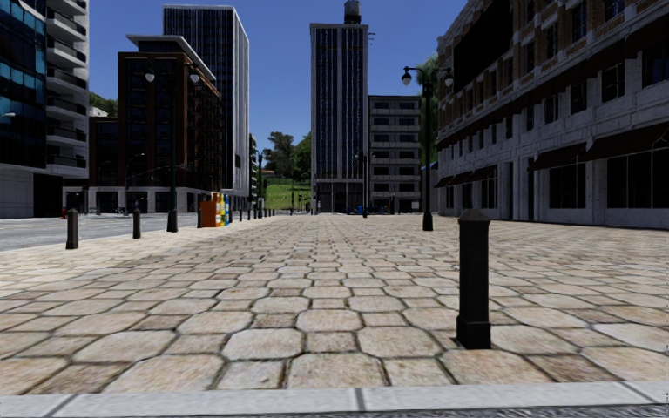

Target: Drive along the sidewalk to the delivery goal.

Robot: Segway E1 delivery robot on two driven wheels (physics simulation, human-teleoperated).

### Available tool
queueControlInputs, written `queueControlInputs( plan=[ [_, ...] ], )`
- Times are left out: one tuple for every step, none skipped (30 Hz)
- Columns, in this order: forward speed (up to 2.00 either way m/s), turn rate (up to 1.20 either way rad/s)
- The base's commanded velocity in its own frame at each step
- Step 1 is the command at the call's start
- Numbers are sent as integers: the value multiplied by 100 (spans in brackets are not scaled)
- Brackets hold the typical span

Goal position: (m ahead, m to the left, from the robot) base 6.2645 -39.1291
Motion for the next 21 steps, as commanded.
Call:
queueControlInputs(
  plan=[
    [200,0],
    [200,0],
    [200,0],
    [200,0],
    [198,0],
    [189,0],
    [181,0],
    [181,0],
    [176,0],
    [168,0],
    [168,0],
    [162,0],
    [156,0],
    [154,0],
    [154,0],
    [153,0],
    [153,0],
    [153,0],
    [153,0],
    [153,0],
    [153,0]
  ],
)
